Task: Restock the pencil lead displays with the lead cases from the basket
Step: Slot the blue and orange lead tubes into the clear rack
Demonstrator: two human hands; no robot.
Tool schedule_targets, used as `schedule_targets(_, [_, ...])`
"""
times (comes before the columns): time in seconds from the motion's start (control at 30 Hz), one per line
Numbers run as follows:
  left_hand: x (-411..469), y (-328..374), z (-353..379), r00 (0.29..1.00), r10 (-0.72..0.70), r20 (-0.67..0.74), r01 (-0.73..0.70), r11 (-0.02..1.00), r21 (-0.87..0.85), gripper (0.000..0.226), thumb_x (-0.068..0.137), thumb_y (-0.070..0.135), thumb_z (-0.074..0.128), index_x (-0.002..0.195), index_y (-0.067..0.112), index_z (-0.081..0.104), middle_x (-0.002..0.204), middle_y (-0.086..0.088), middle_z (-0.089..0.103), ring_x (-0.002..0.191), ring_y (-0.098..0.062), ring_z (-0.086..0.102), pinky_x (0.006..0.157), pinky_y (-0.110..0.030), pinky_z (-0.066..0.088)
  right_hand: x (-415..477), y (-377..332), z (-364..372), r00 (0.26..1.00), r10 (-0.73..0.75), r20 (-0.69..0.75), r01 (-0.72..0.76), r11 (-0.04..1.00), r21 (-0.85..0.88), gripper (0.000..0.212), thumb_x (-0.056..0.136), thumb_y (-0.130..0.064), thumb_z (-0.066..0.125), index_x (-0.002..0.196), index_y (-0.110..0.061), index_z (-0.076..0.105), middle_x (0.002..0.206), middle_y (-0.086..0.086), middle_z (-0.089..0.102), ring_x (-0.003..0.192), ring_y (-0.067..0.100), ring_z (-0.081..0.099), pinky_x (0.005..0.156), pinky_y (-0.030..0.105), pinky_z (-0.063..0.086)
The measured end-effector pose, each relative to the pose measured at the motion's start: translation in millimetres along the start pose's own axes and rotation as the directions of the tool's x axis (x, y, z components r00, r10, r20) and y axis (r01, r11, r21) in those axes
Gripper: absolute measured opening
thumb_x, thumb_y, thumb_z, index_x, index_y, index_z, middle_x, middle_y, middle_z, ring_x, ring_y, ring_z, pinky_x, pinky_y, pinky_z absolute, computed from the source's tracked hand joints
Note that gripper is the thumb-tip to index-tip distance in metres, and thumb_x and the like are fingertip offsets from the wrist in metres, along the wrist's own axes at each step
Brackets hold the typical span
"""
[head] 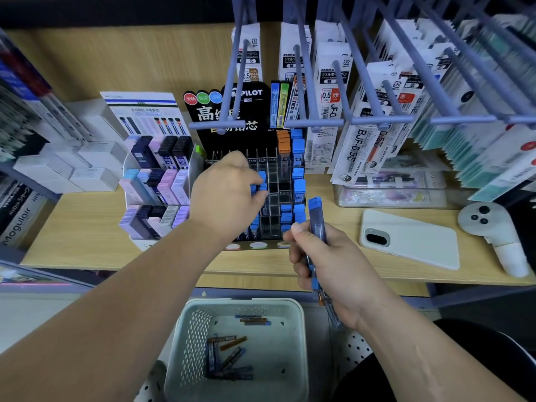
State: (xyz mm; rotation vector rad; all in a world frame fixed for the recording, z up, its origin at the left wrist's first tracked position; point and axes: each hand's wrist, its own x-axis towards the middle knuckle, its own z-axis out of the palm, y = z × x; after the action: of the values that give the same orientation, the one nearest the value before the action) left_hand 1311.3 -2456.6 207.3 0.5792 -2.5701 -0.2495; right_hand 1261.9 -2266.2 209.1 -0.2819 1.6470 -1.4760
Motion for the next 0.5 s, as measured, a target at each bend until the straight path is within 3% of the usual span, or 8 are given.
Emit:
schedule_targets(0.23, [2,1,0,0.999,0.013,0.032,-0.013,1.0,-0.012,0.016,0.078,0.021,0.083,0.091,0.012,0.079,0.088,-0.003,0.06,0.074,-0.025,0.063,0.06,-0.029,0.046,-1,0,-1,1.0,-0.007,0.007,0.007,1.0,0.012,0.024,0.102,-0.034,0.056,0.096,-0.013,0.069,0.067,-0.003,0.058,0.057,0.012,0.048,0.053,0.025,0.042])
schedule_targets(0.37, [0,2,-5,1.0,-0.018,0.012,0.019,0.999,-0.03,0.025,0.079,0.027,0.083,0.101,0.015,0.077,0.09,0.004,0.056,0.075,-0.018,0.061,0.063,-0.025,0.04,-2,-2,-2,0.999,-0.006,0.053,0.004,0.999,0.047,0.023,0.102,-0.031,0.057,0.097,-0.012,0.068,0.069,-0.001,0.057,0.056,0.012,0.047,0.051,0.024,0.041])
schedule_targets(0.43, [-6,9,-14,0.999,-0.041,-0.025,0.037,0.991,-0.131,0.02,0.081,0.028,0.079,0.098,0.018,0.077,0.084,0.01,0.054,0.072,-0.01,0.055,0.065,-0.023,0.04,-4,-4,-1,0.993,-0.011,0.119,0.003,0.997,0.073,0.022,0.102,-0.029,0.056,0.096,-0.01,0.067,0.07,0.001,0.055,0.055,0.013,0.045,0.048,0.023,0.039])
schedule_targets(0.5, [-17,25,-27,0.985,-0.163,0.054,0.172,0.923,-0.345,0.011,0.086,0.032,0.073,0.092,0.023,0.077,0.078,0.011,0.061,0.068,-0.002,0.053,0.065,-0.021,0.043,-6,-5,0,0.98,-0.021,0.197,0.007,0.998,0.069,0.021,0.102,-0.026,0.056,0.095,-0.01,0.065,0.07,0.003,0.051,0.054,0.012,0.043,0.046,0.023,0.038])
